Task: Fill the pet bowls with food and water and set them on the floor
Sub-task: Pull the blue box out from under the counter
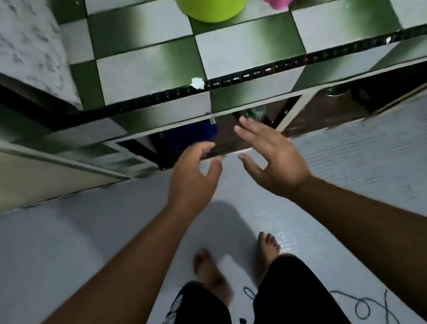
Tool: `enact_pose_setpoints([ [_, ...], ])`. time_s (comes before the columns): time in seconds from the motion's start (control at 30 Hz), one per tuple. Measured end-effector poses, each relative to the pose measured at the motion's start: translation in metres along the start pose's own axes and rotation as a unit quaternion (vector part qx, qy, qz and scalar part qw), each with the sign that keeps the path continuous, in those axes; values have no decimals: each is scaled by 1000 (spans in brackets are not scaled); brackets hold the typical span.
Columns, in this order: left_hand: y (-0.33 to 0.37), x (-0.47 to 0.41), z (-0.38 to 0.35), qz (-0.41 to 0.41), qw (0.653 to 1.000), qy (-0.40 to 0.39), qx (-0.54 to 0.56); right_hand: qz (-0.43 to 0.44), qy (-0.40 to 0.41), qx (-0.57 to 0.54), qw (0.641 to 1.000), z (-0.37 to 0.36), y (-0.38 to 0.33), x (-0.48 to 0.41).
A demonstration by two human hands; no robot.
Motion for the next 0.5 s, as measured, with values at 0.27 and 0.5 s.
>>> enact_pose_setpoints([
  [0.27, -199, -85, -81, 86, 992, -12, -92, -253, -130, -88, 955, -200, 154, 3],
  [0.5, -345, -227, -100, 84, 983, 64, -149, -267, -114, -94, 952, -336, 273, -91],
])
Point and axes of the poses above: each hand's wrist, its own x-axis away from the middle knuckle, its own z-axis out of the back of the hand, y = z × x, the point moved 10 cm from there along -x, towards the middle knuckle, and after that the axes turned 1 degree about -x, right-handed, at the moved point
